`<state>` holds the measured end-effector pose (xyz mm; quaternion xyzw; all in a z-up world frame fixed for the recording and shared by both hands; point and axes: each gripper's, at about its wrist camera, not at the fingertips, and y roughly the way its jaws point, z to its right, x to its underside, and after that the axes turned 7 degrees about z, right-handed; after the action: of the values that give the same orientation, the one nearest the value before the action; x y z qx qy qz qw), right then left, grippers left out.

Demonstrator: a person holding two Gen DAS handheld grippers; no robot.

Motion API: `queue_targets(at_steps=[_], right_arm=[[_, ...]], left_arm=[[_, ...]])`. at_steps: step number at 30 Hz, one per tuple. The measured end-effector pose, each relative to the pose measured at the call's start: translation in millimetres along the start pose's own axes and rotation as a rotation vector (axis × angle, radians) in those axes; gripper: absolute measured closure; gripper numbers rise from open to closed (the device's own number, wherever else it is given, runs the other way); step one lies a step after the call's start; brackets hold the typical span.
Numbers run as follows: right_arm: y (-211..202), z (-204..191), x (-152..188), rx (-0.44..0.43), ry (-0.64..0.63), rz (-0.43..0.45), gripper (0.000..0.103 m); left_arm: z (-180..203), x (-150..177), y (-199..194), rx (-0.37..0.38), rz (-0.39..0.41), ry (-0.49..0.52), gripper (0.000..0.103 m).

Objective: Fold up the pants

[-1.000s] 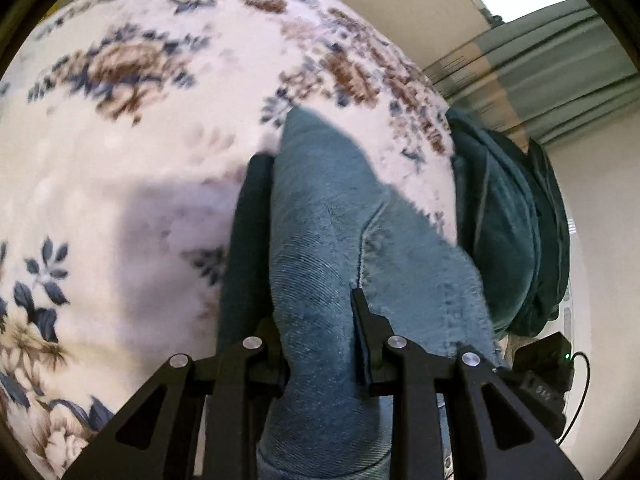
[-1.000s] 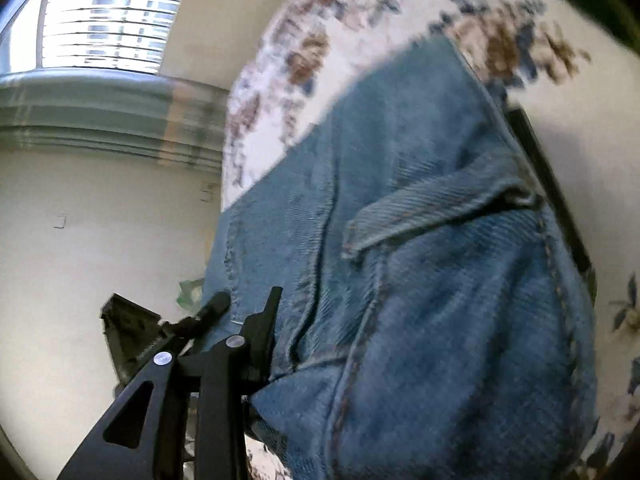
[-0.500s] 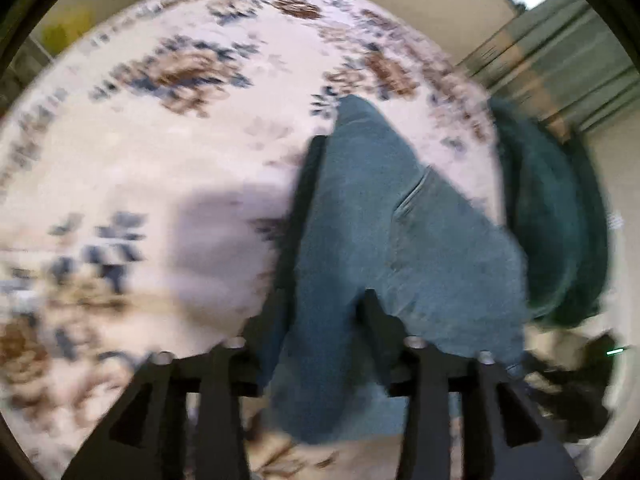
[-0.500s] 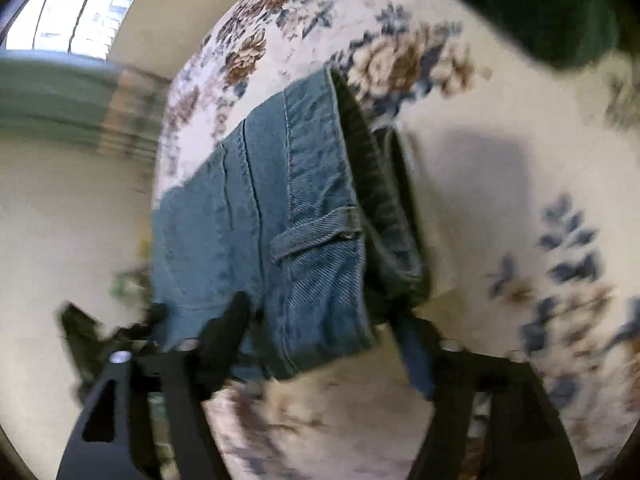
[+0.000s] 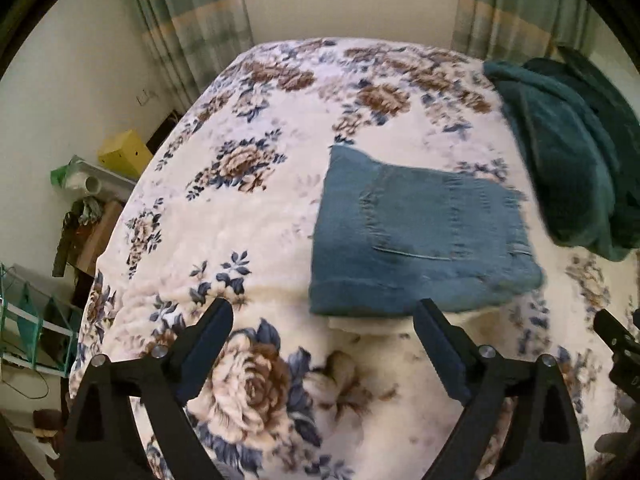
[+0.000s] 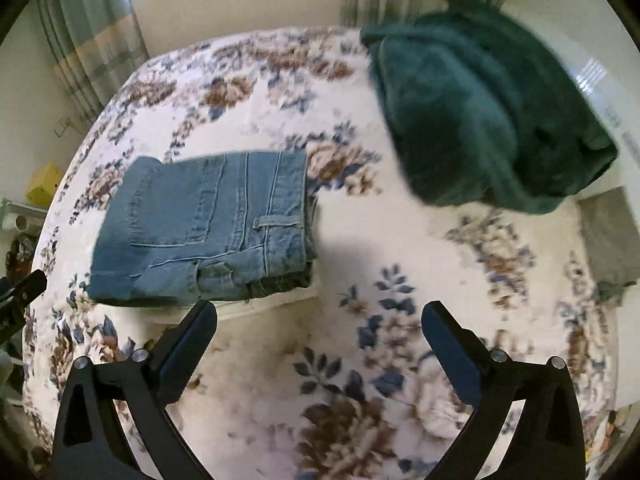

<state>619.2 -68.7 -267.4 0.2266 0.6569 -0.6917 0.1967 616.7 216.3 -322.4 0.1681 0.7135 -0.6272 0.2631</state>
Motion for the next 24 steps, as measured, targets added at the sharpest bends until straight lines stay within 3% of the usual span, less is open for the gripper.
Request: queue_targets(at_steps=[16,24], right_arm=[[-328,67,65,-0.085,-0.052,0.247,0.000],[-458,102,108,-0.110,-0.069,0.332,0.000]], left_arm=[[13,60,-281,-0.014,0.244,-0.025,0.011],[19,103,-382,0.002,0.323,-0.049,0.011]])
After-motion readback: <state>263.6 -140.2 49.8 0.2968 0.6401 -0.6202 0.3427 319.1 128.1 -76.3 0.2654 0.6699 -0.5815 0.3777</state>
